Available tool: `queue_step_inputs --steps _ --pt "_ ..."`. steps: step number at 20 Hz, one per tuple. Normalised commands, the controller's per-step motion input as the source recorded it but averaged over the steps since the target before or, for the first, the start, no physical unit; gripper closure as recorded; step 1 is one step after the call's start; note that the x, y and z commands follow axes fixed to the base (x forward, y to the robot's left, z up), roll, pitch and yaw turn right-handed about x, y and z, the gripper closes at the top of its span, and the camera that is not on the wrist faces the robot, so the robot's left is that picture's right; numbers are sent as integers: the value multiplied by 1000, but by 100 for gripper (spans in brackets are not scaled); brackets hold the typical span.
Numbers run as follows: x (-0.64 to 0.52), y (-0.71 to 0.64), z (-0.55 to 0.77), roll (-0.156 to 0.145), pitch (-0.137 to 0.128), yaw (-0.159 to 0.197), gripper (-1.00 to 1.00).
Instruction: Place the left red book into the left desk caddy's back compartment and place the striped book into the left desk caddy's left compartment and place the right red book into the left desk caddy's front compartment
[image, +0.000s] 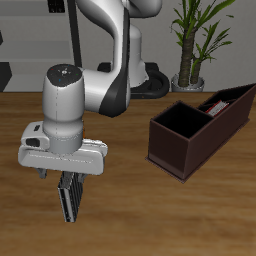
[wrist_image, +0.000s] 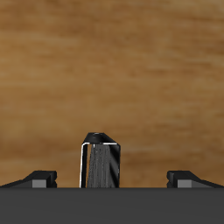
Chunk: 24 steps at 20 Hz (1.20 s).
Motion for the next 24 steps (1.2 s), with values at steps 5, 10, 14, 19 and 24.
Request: queue_step_inputs --steps 5,10,14,19,24 --pt "-2 -47 -124 1 18 -25 100" --pt "-38 98 37 0 -6 -12 100" --pt "-141 91 280 -9 -29 -35 100" --pt "-234 37 405 -19 -48 -40 100" --pt "-534 217 690 34 -49 -17 100"
